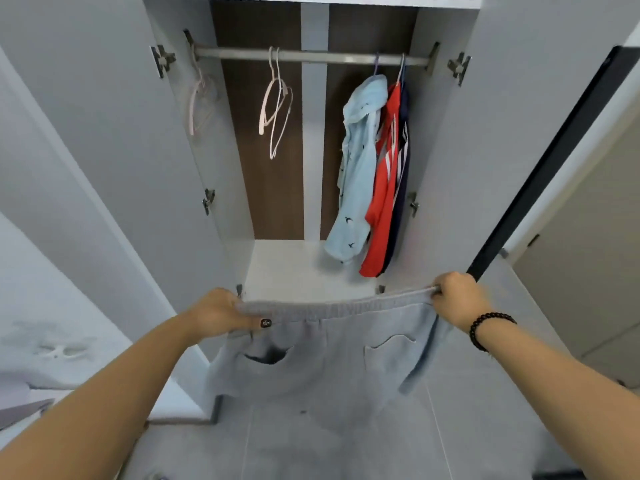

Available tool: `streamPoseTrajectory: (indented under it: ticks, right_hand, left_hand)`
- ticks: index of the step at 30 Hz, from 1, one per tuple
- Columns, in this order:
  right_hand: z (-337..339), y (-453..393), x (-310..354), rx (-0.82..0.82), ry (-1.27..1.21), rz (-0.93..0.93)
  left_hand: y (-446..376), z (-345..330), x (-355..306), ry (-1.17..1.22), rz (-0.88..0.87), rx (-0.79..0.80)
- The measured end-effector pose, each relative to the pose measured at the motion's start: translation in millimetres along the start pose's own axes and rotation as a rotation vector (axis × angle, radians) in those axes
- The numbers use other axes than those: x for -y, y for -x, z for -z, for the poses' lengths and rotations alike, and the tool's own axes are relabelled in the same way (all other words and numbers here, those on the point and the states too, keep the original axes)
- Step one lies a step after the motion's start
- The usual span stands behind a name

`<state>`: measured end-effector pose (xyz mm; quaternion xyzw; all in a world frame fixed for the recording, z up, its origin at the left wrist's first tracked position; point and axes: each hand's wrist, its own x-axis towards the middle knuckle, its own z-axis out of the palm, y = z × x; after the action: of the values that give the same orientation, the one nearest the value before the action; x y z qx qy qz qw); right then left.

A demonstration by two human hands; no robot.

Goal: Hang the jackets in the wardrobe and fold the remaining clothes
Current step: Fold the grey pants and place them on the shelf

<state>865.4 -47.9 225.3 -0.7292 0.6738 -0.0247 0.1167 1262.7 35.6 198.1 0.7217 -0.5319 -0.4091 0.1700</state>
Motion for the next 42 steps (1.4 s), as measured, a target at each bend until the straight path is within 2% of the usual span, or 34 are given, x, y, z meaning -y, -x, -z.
streamPoseTrajectory:
  ticks: [2,4,10,12,15,19,22,25,29,33,36,39,42]
  right_hand:
    - [-14,6,-8,0.021,0.013,-0.045]
    - [-23,12,-20,0.056,0.053,-0.069]
    - [-44,38,-70,0.125,0.202,-0.005]
    - [-53,42,-79,0.163,0.191,-0.041]
    - [-65,39,-80,0.212,0.016,-0.221]
    - [-72,32,-72,0.292,-0.170,-0.425]
    - [-72,35,-57,0.367,-0.287,-0.458]
    - [-74,45,-35,0.361,-0.420,-0.431]
    - [-76,66,-6,0.406,-0.781,-0.422]
    - [-74,77,23,0.553,-1.177,-0.421]
    - [-68,79,30,0.632,-1.193,-0.357]
    - [-63,81,23,0.645,-1.207,-0.314]
    - [-62,85,12,0.615,-1.103,-0.251]
  left_hand:
    - [-6,-21,5,-0.153,-0.075,0.120]
    - [-9,-39,13,-0.239,-0.130,0.166]
    - [-6,-71,38,-0.136,-0.083,-0.027]
    - [-4,-83,37,-0.053,-0.044,-0.071]
    - [-2,-101,34,0.163,0.046,-0.092]
    - [3,-124,20,0.454,0.183,-0.052]
    - [10,-140,0,0.633,0.242,-0.078]
    - [19,-153,-22,0.730,0.197,-0.002]
    - [32,-163,-43,0.607,0.067,0.119]
    - [39,-167,-60,0.423,-0.081,0.239]
    - [44,-171,-71,0.226,-0.188,0.241]
    - [49,-179,-77,0.005,-0.229,0.160]
    - [55,-196,-85,-0.097,-0.294,0.078]
